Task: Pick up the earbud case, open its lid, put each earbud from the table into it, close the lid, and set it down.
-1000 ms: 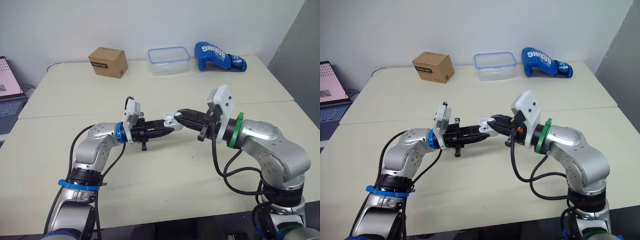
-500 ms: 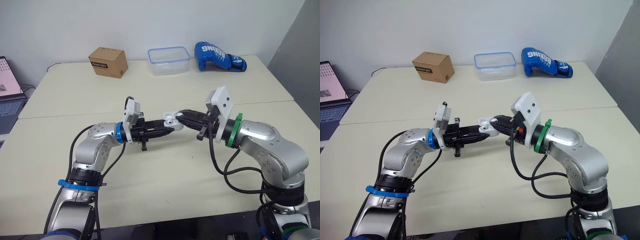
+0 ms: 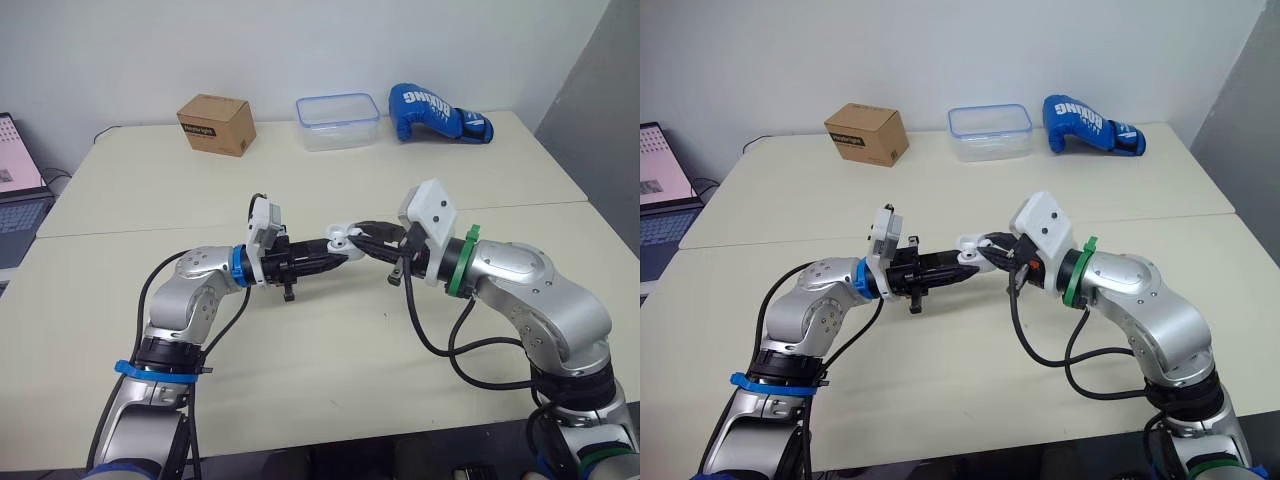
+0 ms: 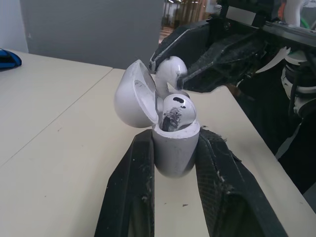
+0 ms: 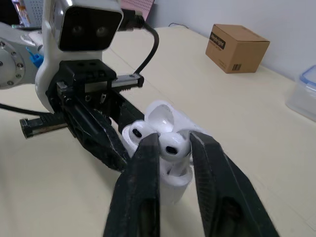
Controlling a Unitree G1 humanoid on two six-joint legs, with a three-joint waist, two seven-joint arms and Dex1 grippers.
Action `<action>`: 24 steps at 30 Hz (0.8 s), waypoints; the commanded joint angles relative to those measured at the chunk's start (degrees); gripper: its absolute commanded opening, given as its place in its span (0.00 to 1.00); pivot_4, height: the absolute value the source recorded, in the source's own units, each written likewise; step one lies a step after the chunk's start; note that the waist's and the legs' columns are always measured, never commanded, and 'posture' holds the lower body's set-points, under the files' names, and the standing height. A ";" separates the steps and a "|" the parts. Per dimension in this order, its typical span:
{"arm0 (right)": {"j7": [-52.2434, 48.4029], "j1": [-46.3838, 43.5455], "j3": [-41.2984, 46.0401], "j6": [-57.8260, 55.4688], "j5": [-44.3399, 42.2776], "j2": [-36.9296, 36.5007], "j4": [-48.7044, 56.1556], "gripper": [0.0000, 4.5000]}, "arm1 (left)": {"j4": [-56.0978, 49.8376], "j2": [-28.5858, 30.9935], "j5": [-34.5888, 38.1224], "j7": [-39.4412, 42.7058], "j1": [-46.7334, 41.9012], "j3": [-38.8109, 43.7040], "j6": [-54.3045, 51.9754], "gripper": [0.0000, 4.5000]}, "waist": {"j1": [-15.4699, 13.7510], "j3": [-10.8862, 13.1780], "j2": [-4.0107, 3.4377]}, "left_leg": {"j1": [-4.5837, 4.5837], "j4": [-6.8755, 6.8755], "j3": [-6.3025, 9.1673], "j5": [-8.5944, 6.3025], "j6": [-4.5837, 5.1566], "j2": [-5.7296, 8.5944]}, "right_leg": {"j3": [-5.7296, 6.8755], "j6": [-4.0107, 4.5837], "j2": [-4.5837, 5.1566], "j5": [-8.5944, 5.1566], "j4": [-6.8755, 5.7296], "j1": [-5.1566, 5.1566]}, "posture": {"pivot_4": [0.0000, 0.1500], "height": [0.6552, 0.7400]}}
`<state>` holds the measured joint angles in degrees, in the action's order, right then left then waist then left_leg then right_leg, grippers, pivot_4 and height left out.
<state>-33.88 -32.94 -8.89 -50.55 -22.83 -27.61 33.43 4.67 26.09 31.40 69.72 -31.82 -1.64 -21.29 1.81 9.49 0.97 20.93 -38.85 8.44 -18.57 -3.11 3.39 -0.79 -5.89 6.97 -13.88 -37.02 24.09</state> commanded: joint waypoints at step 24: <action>-13.30 -12.57 6.76 6.86 -9.81 -7.78 -16.01 0.01 | -6.65 1.56 2.21 1.51 0.42 1.40 -1.72 0.17 | 0.09 0.00 0.00 | -0.03 0.02 -0.06 0.00 0.01 -0.02 | -0.01 0.00 -0.02 0.00 0.02 -0.02 | 1.00 0.89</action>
<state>-44.73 -43.43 -0.01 -46.95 -35.34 -34.76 19.97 0.29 27.27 31.89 70.86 -31.12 -0.79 -22.82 1.90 9.49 0.97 20.91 -38.82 8.38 -18.57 -3.09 3.36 -0.79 -5.89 6.95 -13.88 -36.97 24.07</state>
